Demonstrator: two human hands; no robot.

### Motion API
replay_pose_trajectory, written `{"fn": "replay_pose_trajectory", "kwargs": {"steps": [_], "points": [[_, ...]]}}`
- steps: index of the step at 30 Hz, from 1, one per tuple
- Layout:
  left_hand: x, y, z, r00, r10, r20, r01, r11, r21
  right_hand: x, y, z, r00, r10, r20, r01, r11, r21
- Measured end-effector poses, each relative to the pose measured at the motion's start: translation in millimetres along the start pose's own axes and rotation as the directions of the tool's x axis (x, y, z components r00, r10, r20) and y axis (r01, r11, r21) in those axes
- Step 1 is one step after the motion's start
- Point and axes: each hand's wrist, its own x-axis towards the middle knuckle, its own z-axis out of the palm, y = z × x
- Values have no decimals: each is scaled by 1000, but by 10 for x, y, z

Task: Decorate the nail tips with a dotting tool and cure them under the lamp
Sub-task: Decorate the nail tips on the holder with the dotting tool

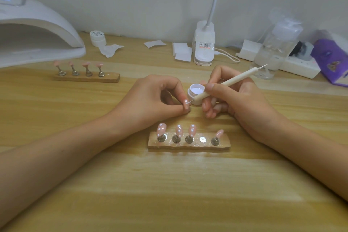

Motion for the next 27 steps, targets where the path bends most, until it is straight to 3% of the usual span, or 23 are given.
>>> {"fn": "replay_pose_trajectory", "kwargs": {"steps": [13, 27], "points": [[4, -2, 0, 1000, -3, -9, 3, 1000, 3, -4, -26, 3, 999, -45, -15, 45, 998, 52], [3, -6, -8, 1000, -1, 10, 1, 1000, -22, -6, -29, 21, 1000, 3, 9, -2, 999, -33]]}}
